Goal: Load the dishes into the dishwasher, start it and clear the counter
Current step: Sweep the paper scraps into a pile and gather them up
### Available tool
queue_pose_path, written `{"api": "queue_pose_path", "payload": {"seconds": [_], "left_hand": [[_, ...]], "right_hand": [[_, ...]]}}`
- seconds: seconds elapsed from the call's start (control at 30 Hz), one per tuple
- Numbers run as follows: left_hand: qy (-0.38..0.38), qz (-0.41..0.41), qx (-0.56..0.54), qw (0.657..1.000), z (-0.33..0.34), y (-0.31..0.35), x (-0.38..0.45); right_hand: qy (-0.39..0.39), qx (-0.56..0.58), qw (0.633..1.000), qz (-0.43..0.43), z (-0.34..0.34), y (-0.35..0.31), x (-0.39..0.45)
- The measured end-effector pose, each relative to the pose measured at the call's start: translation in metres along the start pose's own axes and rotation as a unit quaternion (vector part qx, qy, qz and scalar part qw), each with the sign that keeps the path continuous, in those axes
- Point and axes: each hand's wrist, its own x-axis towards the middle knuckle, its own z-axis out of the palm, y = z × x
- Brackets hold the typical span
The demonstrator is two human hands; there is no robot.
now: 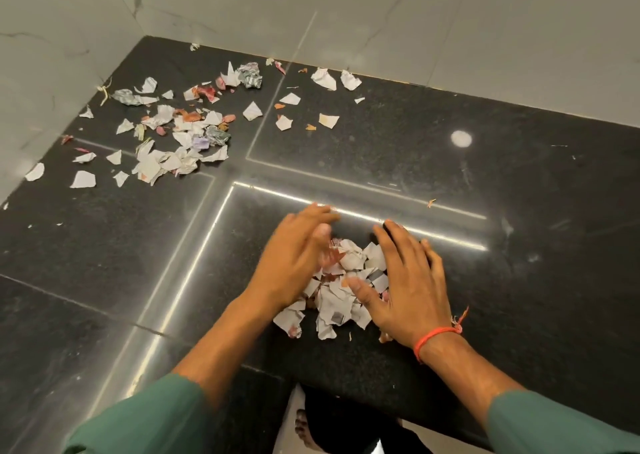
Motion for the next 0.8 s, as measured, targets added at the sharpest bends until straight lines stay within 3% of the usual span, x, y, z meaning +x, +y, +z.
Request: {"api": "queue_pose_path", "payload": {"seconds": [0.07, 0.13, 0.3, 0.5, 0.63, 0.73, 0.8], "left_hand": [[0.106, -0.065, -0.01, 0.992, -0.014, -0.016, -0.014], [0.15, -0.112, 0.01, 0.982, -0.016, -0.027, -0.024], [0.089, -0.052, 0.134, 0.986, 0.04, -0.001, -0.034], [0.159, -0.094, 0.038, 0.982, 0.086, 0.029, -0.032], [0.146, -0.073, 0.071, 0.984, 0.085, 0.026, -0.033], [0.134, -0.066, 0.121, 0.981, 0.088, 0.026, -0.033], [0.126, -0.074, 0.149, 0.978, 0.089, 0.027, -0.032]], "right_hand": [[-0.004, -0.006, 1.0, -0.003, 0.0, 0.001, 0.0], [-0.002, -0.007, 1.0, -0.004, 0.0, 0.0, 0.001], [0.004, -0.002, 1.0, -0.007, 0.002, 0.001, -0.001], [0.018, 0.037, 0.999, -0.012, 0.003, 0.004, 0.0], [0.015, 0.052, 0.998, -0.019, 0.001, 0.005, -0.001], [0.047, 0.152, 0.987, -0.027, -0.003, 0.01, -0.003], [0.067, 0.31, 0.948, -0.009, -0.008, 0.016, -0.004]]}}
